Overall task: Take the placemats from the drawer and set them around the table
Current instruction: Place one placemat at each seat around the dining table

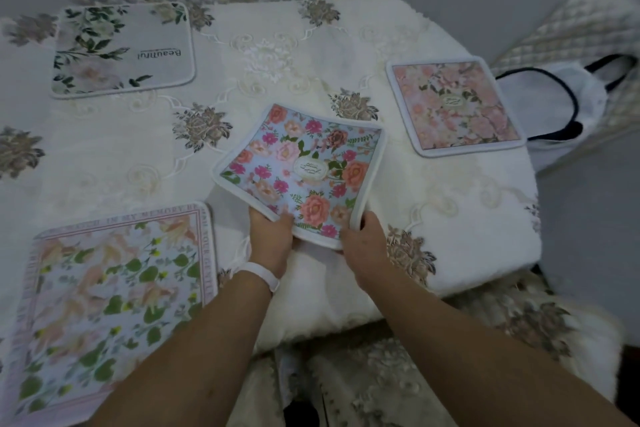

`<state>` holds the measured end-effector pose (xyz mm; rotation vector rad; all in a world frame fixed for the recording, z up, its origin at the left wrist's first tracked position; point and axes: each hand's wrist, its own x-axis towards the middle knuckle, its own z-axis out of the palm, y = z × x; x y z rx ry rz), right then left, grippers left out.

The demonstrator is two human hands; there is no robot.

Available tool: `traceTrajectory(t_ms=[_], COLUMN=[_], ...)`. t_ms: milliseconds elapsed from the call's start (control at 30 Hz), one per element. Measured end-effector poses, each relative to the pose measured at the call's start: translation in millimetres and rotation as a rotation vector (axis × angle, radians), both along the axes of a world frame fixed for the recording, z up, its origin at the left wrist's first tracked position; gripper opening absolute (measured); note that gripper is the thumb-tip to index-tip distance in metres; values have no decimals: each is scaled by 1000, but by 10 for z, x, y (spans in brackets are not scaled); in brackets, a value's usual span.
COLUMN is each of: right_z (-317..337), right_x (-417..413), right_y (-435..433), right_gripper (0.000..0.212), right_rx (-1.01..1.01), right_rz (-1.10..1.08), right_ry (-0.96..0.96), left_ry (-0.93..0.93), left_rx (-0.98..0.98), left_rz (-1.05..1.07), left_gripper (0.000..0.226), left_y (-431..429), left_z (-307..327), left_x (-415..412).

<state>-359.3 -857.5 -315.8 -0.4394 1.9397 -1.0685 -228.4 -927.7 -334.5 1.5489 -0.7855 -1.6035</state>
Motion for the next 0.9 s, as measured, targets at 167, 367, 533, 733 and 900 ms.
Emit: traceTrajectory(t_ms=[167,367,533,733,900], right_z=[112,376,494,403,287], right_x=[-71,-456,-1052,-1757,-2227], right_y=[156,164,227,449,623], right_gripper=[21,36,31,24,21], right_rx=[-5,-123,-150,-31,77], right_rz=[-23,-193,-232,-21,192], right_ry=[-71,-209,-216,-208,-177], left_ry=[54,156,224,189,150], left_rx=[-70,-81,-67,12,35], left_rz=[-49,-154,-268,-350,-370], left_gripper=[51,49,45,51,48], left_y=[100,171,355,566,751], left_z=[108,295,463,441,460], left_x=[138,383,409,163,-218])
